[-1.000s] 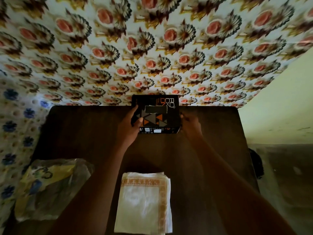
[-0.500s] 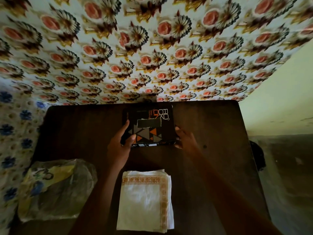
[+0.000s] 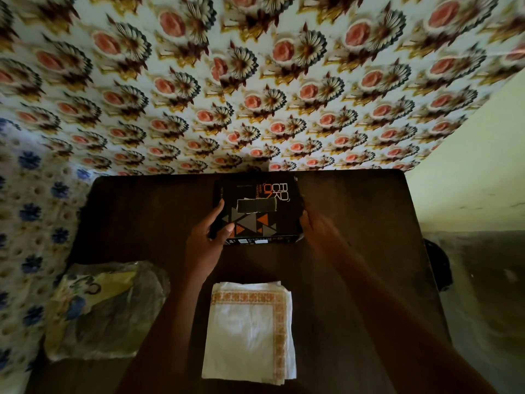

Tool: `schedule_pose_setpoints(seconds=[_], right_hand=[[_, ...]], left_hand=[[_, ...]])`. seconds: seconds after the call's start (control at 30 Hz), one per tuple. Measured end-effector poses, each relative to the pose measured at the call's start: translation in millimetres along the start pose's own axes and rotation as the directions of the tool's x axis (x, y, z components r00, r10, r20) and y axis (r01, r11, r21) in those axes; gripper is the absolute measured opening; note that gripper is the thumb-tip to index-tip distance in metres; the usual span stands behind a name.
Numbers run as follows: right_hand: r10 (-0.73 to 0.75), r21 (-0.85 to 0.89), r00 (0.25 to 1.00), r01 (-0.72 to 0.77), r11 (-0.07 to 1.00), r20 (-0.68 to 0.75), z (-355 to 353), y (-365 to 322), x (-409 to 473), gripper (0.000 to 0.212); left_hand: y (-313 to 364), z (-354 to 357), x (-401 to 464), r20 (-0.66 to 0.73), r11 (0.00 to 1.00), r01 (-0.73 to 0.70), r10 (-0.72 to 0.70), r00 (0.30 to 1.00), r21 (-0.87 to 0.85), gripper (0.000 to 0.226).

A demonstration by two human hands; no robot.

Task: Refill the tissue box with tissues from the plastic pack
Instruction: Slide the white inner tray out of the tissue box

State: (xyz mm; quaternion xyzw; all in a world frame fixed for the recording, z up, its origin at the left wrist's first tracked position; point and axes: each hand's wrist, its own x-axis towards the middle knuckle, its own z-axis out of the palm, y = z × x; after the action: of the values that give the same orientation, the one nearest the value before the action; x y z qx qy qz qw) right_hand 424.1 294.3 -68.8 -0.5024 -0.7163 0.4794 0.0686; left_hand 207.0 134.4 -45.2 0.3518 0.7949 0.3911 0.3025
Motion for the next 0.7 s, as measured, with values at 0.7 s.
schedule_pose_setpoints(seconds=[0.7], right_hand=[[0.208, 0.476, 0.966, -0.113, 0.872, -0.152, -17.4, 5.5, -25.7, 0.073]], left_hand=[[1.9, -7.8, 3.0, -0.031, 0.999, 0.013, -0.012, 0.999, 0.043, 0.053]])
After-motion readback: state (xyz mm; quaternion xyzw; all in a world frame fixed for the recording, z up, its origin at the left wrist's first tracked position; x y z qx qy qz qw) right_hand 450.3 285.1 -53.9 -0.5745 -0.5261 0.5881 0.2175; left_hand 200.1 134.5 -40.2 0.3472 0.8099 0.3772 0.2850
